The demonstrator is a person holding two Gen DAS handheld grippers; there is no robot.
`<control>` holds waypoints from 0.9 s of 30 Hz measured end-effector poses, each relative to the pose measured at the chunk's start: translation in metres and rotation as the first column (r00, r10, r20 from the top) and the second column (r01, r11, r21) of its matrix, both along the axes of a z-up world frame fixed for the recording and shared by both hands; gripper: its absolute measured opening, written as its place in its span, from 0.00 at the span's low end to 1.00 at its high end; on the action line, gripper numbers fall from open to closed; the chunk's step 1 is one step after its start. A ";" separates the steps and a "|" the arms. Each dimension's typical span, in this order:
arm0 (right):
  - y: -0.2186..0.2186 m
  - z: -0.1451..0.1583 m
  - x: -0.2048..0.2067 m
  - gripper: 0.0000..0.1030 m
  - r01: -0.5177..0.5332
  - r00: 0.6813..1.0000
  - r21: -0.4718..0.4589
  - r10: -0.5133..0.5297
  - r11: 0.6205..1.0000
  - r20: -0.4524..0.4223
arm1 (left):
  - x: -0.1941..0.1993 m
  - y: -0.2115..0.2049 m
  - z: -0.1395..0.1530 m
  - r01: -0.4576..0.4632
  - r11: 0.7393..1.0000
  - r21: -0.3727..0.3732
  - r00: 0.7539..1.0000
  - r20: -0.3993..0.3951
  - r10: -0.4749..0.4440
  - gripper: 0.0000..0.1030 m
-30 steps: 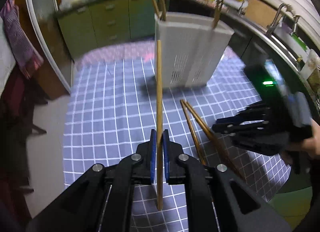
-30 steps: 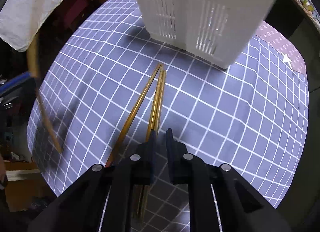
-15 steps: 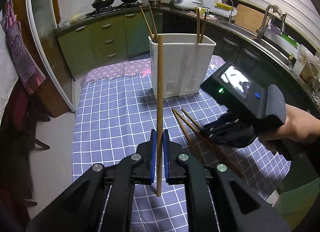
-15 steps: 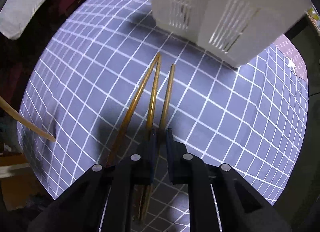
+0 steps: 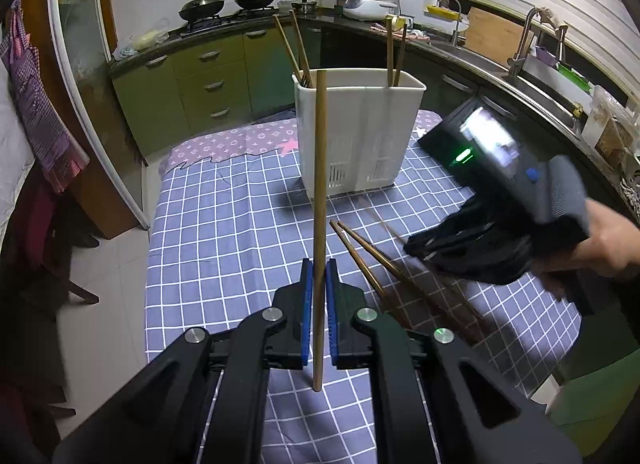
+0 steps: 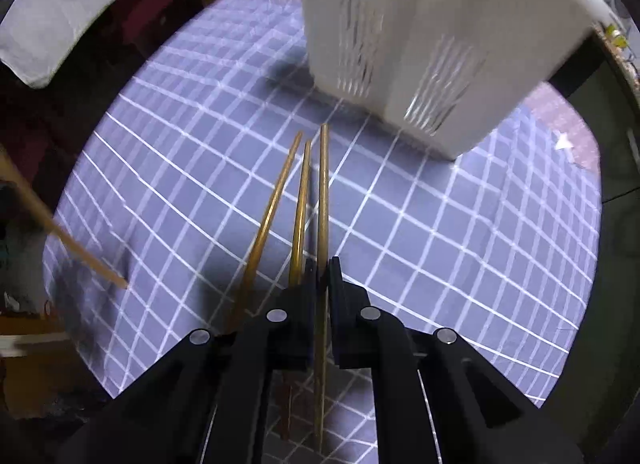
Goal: Organize utensils
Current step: 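Lift the chopsticks upright toward the white caddy with both tools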
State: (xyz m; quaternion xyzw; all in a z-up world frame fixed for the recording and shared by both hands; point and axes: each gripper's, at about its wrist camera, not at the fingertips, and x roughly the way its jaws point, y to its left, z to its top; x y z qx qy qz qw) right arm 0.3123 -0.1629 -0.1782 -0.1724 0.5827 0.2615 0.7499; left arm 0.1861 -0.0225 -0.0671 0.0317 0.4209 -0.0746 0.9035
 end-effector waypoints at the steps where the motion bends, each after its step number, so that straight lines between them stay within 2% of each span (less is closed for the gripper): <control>1: -0.005 0.012 -0.004 0.07 0.005 1.000 0.029 -0.005 1.000 0.026 | -0.001 -0.001 0.001 0.001 1.000 -0.001 1.000 0.002 -0.001 0.06; 6: -0.032 0.065 -0.036 0.07 0.014 0.985 0.142 -0.038 0.990 0.168 | -0.005 -0.002 0.003 0.010 1.000 -0.004 1.000 0.018 -0.010 0.06; 9: -0.068 0.088 -0.057 0.07 0.016 0.966 0.176 -0.060 0.984 0.251 | -0.010 -0.002 0.003 0.017 1.000 0.000 0.999 0.027 -0.017 0.06; 12: -0.093 0.100 -0.074 0.07 0.032 0.951 0.223 -0.099 0.974 0.293 | -0.013 -0.003 0.004 0.022 1.000 -0.001 0.999 0.034 -0.022 0.06; 18: -0.116 0.104 -0.098 0.07 0.053 0.928 0.256 -0.142 0.965 0.344 | -0.020 -0.002 0.004 0.027 1.000 0.006 0.999 0.046 -0.028 0.06; 27: -0.118 0.103 -0.108 0.07 0.043 0.929 0.265 -0.137 0.963 0.345 | -0.031 0.001 0.010 0.033 0.999 -0.006 0.998 0.062 -0.032 0.06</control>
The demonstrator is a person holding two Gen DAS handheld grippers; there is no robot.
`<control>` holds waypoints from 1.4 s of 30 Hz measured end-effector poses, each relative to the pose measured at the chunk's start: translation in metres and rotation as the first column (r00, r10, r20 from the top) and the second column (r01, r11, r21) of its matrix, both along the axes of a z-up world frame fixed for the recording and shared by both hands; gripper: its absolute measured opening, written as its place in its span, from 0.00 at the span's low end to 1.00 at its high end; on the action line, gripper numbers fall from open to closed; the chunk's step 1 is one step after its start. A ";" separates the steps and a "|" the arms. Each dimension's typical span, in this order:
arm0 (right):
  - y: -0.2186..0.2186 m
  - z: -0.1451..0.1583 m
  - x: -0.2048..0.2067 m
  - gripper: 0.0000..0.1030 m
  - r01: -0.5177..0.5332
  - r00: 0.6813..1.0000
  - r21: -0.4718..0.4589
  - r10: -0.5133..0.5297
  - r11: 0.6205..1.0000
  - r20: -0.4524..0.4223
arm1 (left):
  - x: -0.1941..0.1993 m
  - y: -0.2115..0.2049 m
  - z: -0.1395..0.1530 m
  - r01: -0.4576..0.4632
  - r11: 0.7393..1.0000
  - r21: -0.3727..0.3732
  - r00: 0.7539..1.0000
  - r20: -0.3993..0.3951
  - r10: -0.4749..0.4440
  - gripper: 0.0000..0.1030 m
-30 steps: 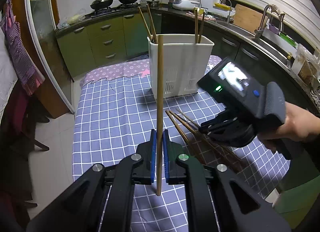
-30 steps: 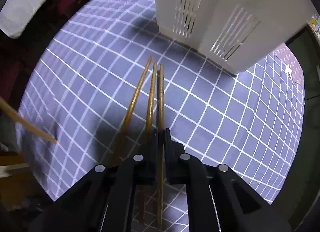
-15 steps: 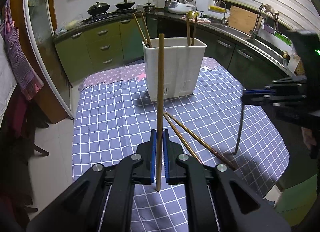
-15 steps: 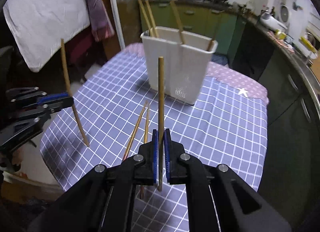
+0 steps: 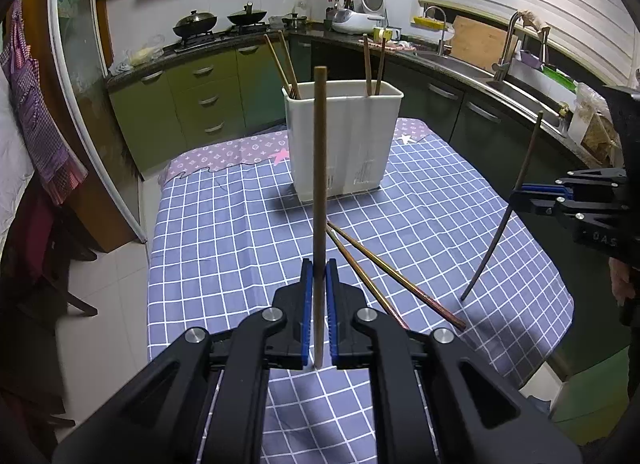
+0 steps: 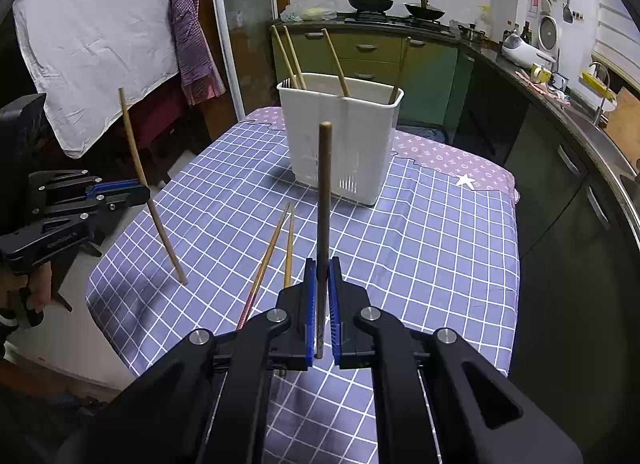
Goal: Organize utensils
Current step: 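Lift the chopsticks upright toward the white caddy with both tools, then drop the chopsticks into the white caddy with both tools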
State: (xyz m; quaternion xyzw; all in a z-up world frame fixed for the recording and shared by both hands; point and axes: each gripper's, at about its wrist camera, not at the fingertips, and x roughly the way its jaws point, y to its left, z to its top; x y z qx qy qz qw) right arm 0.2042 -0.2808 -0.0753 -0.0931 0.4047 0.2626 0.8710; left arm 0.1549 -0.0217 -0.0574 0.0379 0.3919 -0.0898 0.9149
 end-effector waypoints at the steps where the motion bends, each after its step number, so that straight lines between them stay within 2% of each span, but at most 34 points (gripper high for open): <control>1: 0.000 0.000 0.000 0.07 0.000 1.000 0.000 0.000 1.000 0.000 | -0.001 0.000 0.001 0.002 1.000 -0.001 1.000 0.002 -0.002 0.06; 23: 0.000 0.006 0.005 0.07 0.008 1.000 0.004 -0.008 1.000 0.008 | 0.000 -0.001 0.023 0.014 1.000 0.006 0.999 0.042 -0.014 0.06; 28: -0.001 0.030 0.009 0.07 0.012 0.998 0.023 -0.013 1.000 0.054 | 0.015 -0.001 0.038 0.030 0.999 -0.026 0.999 0.022 -0.030 0.06; 32: -0.001 0.056 0.016 0.07 0.014 0.995 0.039 -0.018 0.999 0.101 | 0.029 -0.003 0.062 0.037 0.998 -0.042 0.999 0.042 -0.035 0.06; 42: 0.003 0.120 0.058 0.07 0.029 0.981 0.099 -0.047 0.995 0.187 | 0.068 -0.022 0.138 0.055 0.998 0.022 0.978 0.202 -0.059 0.06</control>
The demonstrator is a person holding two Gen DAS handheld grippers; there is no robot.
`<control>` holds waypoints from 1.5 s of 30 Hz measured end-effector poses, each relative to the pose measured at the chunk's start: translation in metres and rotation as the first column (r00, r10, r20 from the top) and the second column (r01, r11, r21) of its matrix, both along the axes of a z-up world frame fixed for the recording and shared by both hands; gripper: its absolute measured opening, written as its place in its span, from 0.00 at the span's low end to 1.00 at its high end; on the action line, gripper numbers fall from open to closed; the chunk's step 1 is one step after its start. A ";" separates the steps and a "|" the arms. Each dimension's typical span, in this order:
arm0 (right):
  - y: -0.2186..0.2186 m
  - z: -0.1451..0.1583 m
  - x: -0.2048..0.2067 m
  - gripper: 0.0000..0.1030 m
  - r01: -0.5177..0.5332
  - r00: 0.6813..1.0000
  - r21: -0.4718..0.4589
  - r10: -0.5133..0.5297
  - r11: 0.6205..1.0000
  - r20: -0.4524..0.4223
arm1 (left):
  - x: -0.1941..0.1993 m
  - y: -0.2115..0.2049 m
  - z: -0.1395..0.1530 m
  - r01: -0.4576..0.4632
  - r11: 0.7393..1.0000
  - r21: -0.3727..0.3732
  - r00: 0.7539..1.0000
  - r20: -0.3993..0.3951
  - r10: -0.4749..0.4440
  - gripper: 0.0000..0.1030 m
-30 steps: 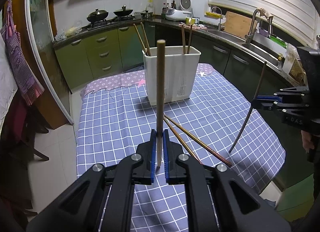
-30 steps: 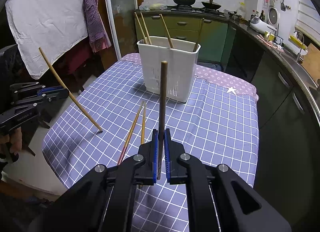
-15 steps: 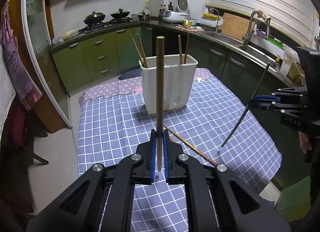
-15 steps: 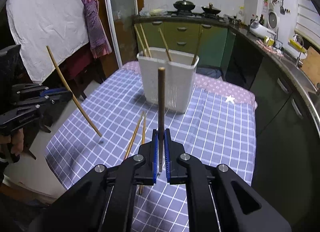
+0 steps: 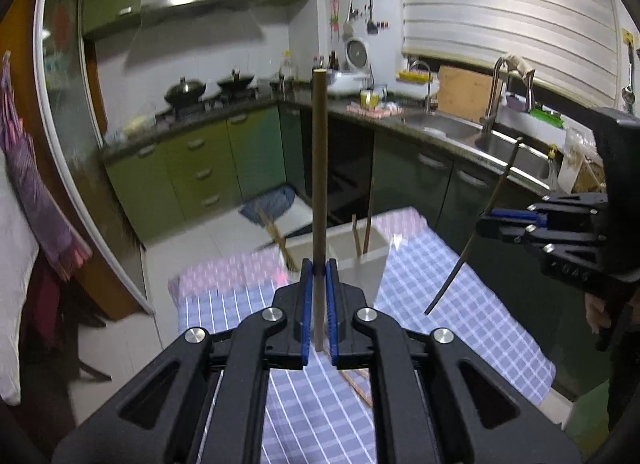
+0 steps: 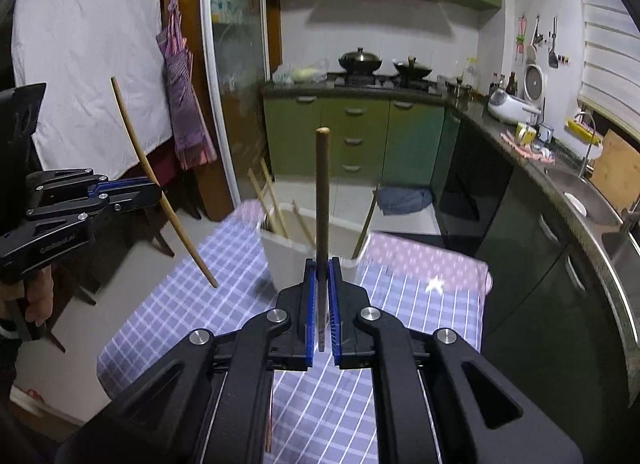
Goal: Organize utensils
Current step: 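Drop the chopsticks into the white caddy with both tools, then grasp a wooden chopstick with the left tool while the right tool grasps another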
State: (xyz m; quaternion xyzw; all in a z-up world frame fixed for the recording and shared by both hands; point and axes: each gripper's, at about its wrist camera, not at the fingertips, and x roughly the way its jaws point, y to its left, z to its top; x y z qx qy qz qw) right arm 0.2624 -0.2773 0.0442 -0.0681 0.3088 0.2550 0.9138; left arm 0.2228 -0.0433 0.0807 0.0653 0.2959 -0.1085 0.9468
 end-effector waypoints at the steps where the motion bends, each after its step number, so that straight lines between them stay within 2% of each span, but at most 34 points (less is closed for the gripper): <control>1: 0.000 0.004 0.005 0.07 0.003 1.000 0.006 -0.003 1.000 0.006 | 0.005 -0.003 0.007 0.001 1.000 0.001 1.000 0.020 -0.001 0.06; 6: 0.001 0.029 0.032 0.07 0.023 0.999 0.065 -0.026 0.998 0.041 | 0.033 -0.016 0.028 0.009 1.000 0.004 0.996 0.094 -0.009 0.06; 9: 0.000 0.042 0.046 0.07 0.027 0.997 0.102 -0.034 0.994 0.062 | 0.054 -0.024 0.031 0.003 1.000 0.015 0.991 0.134 -0.005 0.06; 13: 0.004 0.051 0.067 0.07 0.043 0.995 0.118 -0.053 0.992 0.087 | 0.084 -0.030 0.022 -0.001 1.000 -0.008 0.991 0.133 0.002 0.06; 17: 0.010 0.042 0.096 0.07 0.066 0.993 0.114 -0.076 0.991 0.085 | 0.112 -0.028 0.003 -0.024 0.999 -0.029 0.993 0.119 0.028 0.06; 24: 0.025 -0.006 0.127 0.07 0.063 0.998 0.087 -0.063 0.994 -0.006 | 0.128 -0.024 -0.043 -0.049 0.999 -0.018 0.998 0.032 0.049 0.07; 25: 0.027 -0.012 0.129 0.07 0.063 0.998 0.077 -0.062 0.995 -0.018 | 0.125 -0.026 -0.048 -0.049 0.999 -0.016 0.998 0.024 0.050 0.09; 27: 0.029 -0.025 0.132 0.07 0.061 0.997 0.060 -0.059 0.996 -0.041 | 0.123 -0.025 -0.056 -0.053 0.999 -0.014 0.999 -0.007 0.053 0.23; 32: 0.030 -0.037 0.129 0.07 0.067 0.996 0.059 -0.064 0.996 -0.057 | 0.108 -0.021 -0.063 -0.061 0.998 -0.027 0.996 -0.059 0.059 0.26; 34: 0.025 -0.031 0.121 0.08 0.067 0.997 0.073 -0.064 0.995 -0.043 | 0.099 -0.019 -0.061 -0.063 0.997 -0.033 0.996 -0.070 0.060 0.27; 37: 0.014 -0.017 0.100 0.16 0.061 0.998 0.098 -0.061 0.993 -0.001 | 0.083 -0.016 -0.058 -0.063 0.997 -0.047 0.992 -0.112 0.057 0.29; 40: 0.003 -0.009 0.066 0.19 0.043 0.999 0.094 -0.045 0.995 0.018 | 0.067 -0.014 -0.063 -0.068 0.997 -0.046 0.982 -0.178 0.059 0.36; 42: -0.004 -0.015 0.050 0.27 0.035 0.999 0.075 -0.035 0.997 -0.001 | 0.058 -0.010 -0.074 -0.071 0.995 -0.063 0.968 -0.243 0.054 0.37; 45: -0.013 -0.053 0.029 0.28 0.022 0.996 -0.017 -0.023 1.000 -0.091 | 0.048 -0.006 -0.099 -0.077 0.994 -0.073 0.937 -0.347 0.047 0.37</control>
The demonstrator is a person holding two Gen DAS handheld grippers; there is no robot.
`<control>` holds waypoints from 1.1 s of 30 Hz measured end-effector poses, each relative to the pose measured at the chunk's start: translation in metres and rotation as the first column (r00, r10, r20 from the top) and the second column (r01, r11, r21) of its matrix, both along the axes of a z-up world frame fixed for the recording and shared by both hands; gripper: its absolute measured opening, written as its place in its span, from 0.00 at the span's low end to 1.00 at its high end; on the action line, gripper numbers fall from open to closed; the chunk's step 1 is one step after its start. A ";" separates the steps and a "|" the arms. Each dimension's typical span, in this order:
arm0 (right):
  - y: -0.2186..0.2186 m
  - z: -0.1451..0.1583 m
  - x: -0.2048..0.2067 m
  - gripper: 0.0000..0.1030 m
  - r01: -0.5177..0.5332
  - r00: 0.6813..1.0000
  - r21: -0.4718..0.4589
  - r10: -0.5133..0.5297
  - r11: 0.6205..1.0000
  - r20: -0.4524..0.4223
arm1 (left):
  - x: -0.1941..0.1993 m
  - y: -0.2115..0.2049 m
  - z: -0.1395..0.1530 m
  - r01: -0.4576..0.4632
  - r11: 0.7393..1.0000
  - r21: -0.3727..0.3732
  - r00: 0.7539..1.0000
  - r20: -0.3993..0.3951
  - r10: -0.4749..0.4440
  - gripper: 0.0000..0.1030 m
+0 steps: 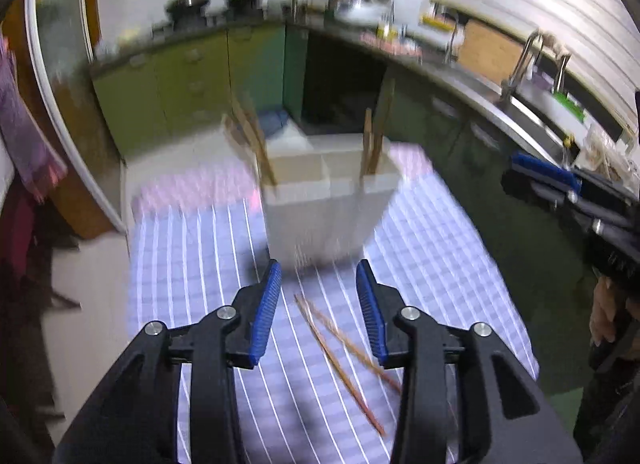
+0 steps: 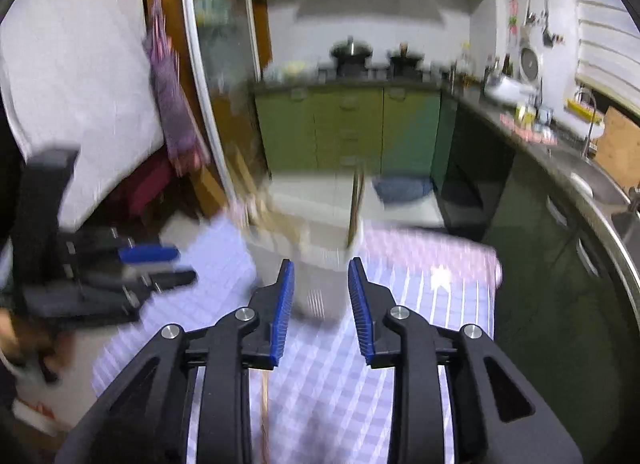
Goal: Organize utensils
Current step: 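Grasp a wooden chopstick with the left tool while the right tool grasps another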
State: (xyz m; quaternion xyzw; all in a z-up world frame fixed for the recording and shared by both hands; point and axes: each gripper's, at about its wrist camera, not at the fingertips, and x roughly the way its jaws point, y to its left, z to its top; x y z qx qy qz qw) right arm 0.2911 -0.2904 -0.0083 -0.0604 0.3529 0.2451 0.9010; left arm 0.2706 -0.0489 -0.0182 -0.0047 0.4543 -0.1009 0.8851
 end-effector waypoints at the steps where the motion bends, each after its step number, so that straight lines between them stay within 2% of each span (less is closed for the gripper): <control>1: -0.002 -0.016 -0.004 0.28 -0.002 0.999 -0.036 0.000 0.999 -0.034 | -0.003 0.000 -0.016 -0.003 1.000 0.006 0.998 -0.058 0.004 0.37; 3: -0.006 -0.049 -0.009 0.28 -0.008 0.994 -0.109 -0.004 0.994 -0.106 | -0.005 -0.002 -0.042 -0.002 1.000 0.013 0.989 -0.150 0.004 0.37; 6: -0.012 -0.092 -0.008 0.28 -0.013 0.979 -0.166 -0.022 0.986 -0.204 | -0.003 0.000 -0.085 -0.051 0.999 0.020 0.954 -0.295 0.055 0.36; 9: -0.016 -0.121 -0.004 0.28 -0.028 0.957 -0.169 -0.022 0.985 -0.288 | 0.002 -0.002 -0.114 -0.103 0.995 0.016 0.913 -0.395 0.101 0.35; 12: -0.016 -0.138 -0.002 0.28 -0.044 0.948 -0.188 -0.018 0.981 -0.318 | 0.014 -0.009 -0.132 -0.159 0.987 0.001 0.875 -0.464 0.142 0.35; 20: -0.020 -0.151 0.000 0.28 -0.067 0.940 -0.188 -0.001 0.980 -0.341 | 0.037 -0.024 -0.153 -0.229 0.971 0.064 0.827 -0.513 0.229 0.35; 25: -0.024 -0.151 -0.001 0.30 -0.073 0.939 -0.181 0.007 0.981 -0.343 | 0.048 -0.028 -0.158 -0.242 0.966 0.095 0.810 -0.529 0.255 0.26; 29: -0.030 -0.150 -0.001 0.30 -0.068 0.939 -0.166 0.007 0.984 -0.343 | 0.052 -0.034 -0.166 -0.242 0.961 0.133 0.794 -0.542 0.275 0.14; 31: -0.032 -0.151 -0.001 0.30 -0.067 0.939 -0.162 0.007 0.984 -0.344 | 0.052 -0.037 -0.170 -0.244 0.959 0.144 0.787 -0.549 0.283 0.14; 33: -0.034 -0.153 -0.001 0.30 -0.066 0.938 -0.165 0.005 0.984 -0.346 | 0.052 -0.039 -0.172 -0.239 0.958 0.157 0.791 -0.541 0.286 0.13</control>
